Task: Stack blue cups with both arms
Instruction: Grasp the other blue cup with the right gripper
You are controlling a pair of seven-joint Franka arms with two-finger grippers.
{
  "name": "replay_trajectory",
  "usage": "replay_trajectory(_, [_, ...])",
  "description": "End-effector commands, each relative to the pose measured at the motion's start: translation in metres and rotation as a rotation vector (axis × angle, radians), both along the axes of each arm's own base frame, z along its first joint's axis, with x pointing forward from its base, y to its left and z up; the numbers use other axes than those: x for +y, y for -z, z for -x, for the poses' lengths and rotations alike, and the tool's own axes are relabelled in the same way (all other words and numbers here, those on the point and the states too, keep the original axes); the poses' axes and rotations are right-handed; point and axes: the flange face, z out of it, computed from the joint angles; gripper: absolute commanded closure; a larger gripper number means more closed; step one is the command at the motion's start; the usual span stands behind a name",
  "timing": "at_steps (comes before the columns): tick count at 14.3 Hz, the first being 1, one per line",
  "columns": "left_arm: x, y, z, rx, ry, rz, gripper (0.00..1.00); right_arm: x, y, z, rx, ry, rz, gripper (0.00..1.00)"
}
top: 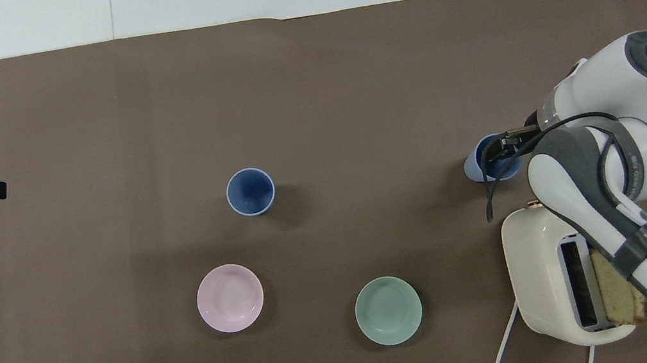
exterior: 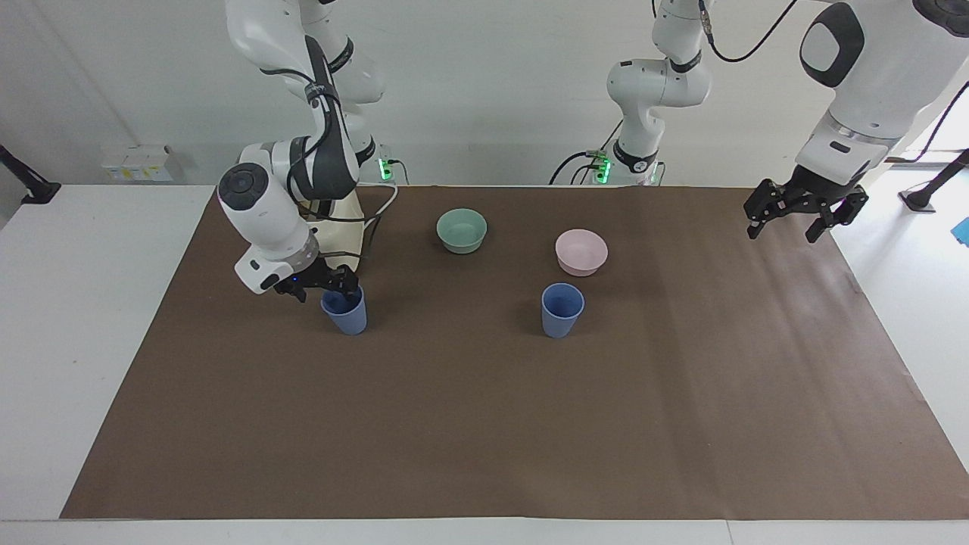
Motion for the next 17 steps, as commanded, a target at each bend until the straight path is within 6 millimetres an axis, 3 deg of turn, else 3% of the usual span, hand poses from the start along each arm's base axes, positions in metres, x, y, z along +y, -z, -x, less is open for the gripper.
replay_trajectory(1, [0.002,0.0,-0.005,0.019,0.01,-0.02,0.0,-0.003,0.006,0.002,-0.011,-0.018,-0.011,0.2])
replay_trajectory(2, [0.002,0.0,-0.004,0.029,0.01,-0.02,0.0,0.0,0.005,0.003,-0.01,-0.012,-0.01,0.74])
replay_trajectory(3, [0.001,-0.001,-0.003,0.033,0.013,-0.018,0.0,0.0,0.006,0.003,-0.008,-0.013,-0.01,1.0])
replay_trajectory(8, [-0.007,0.0,0.002,0.065,0.024,-0.02,0.0,0.0,0.004,0.0,-0.004,-0.01,-0.012,1.0])
replay_trajectory(10, [-0.009,0.0,0.003,0.067,0.026,-0.018,0.0,0.0,-0.008,-0.005,-0.019,-0.011,-0.013,1.0])
replay_trajectory(14, [-0.003,0.001,0.005,0.07,0.018,-0.017,0.0,0.003,-0.072,-0.024,-0.028,-0.011,-0.018,1.0])
replay_trajectory(17, [-0.003,0.0,0.006,0.07,0.018,-0.017,0.0,0.045,-0.11,-0.031,-0.058,0.033,-0.015,1.0])
